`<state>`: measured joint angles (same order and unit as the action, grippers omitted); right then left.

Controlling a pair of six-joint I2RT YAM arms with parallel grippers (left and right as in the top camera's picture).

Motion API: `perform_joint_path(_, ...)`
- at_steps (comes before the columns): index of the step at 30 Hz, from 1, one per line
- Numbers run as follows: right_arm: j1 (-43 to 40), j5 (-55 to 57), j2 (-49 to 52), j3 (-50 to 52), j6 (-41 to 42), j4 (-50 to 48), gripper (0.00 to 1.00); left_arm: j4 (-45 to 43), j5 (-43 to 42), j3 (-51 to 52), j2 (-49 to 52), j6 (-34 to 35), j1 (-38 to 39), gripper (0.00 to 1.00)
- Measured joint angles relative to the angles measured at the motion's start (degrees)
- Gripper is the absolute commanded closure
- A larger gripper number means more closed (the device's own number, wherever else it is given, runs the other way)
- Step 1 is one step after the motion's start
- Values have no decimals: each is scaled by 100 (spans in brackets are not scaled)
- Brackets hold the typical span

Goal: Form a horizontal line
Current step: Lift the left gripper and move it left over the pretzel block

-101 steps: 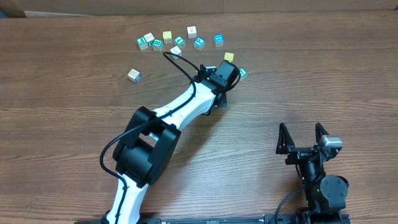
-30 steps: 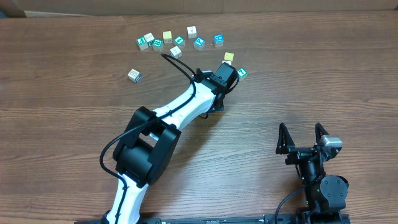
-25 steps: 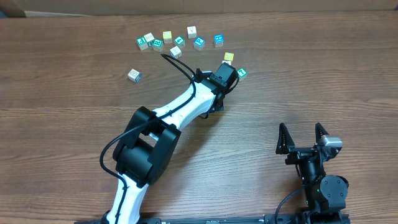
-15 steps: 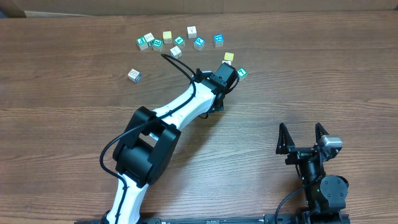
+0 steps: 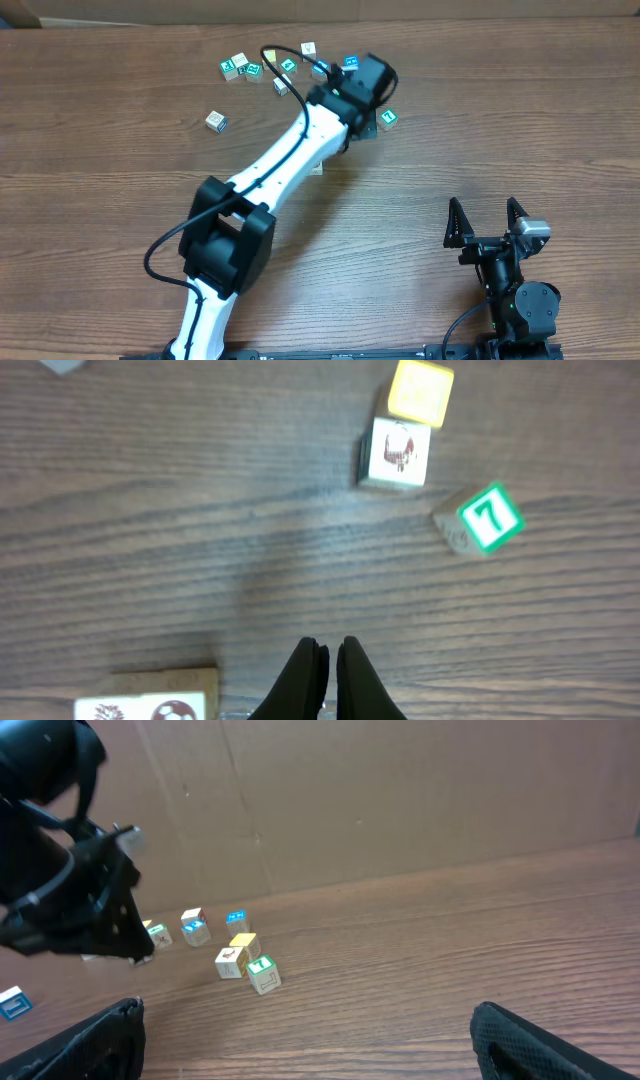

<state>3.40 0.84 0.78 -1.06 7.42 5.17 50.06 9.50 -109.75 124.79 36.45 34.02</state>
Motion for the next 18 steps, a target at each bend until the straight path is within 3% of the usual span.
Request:
perform_joint_path(11, 0, 2, 0, 0, 0, -4, 0, 98, -1644, -162, 0, -455, -1482, 96)
perform_joint_path(18, 0, 0, 0, 0, 2, -4, 0, 229, -1871, -162, 0, -754, -1528, 96)
